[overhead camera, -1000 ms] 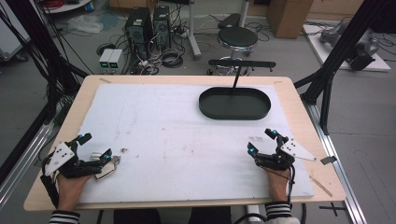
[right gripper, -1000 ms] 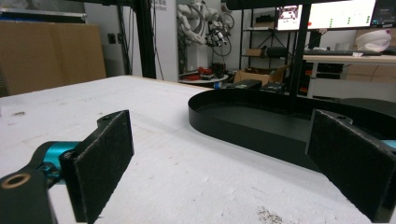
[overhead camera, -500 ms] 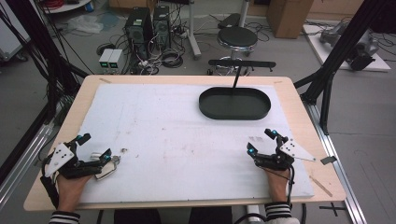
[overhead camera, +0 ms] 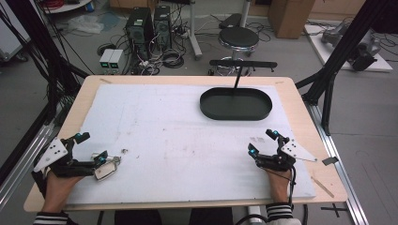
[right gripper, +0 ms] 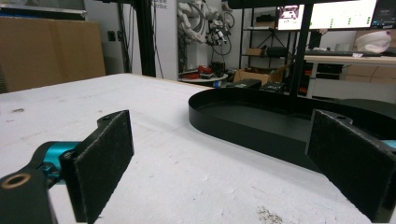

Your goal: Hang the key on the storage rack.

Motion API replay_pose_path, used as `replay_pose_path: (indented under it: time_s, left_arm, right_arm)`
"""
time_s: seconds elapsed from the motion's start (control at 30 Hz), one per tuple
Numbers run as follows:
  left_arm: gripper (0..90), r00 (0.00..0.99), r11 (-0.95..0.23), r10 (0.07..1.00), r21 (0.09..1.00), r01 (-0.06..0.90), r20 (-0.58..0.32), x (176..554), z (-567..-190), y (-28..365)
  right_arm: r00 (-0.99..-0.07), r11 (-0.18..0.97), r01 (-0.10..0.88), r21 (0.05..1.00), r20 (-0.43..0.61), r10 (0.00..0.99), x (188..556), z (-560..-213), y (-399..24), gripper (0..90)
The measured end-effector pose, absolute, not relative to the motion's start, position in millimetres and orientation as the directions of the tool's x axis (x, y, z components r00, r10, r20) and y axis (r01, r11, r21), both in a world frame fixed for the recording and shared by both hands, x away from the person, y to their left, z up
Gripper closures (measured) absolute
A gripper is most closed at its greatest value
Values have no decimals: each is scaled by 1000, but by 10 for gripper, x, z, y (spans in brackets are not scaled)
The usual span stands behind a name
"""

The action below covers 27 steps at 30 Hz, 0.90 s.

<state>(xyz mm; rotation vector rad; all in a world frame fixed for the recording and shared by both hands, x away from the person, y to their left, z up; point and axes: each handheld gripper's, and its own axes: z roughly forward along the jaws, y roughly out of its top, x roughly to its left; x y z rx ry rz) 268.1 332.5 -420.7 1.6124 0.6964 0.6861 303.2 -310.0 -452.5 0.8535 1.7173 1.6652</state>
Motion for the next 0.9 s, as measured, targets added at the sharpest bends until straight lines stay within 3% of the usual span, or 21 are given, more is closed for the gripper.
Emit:
replay_pose_path:
  time_s: [0.53,0.73,0.9]
  left_arm:
    - [28,746,-381,650,911,156,144,2901,-3856,3526]
    - [28,812,-495,553,858,139,188,3003,-3815,3520]
    - [28,830,-535,532,826,176,168,3088,-3784,3538]
  right_arm:
    - [-617,13,46,999,18,787,3032,-4525,-3101,67]
    - [-617,12,46,999,19,787,3032,-4525,-3101,67]
    - [-617,12,46,999,18,787,3032,-4524,-3101,67]
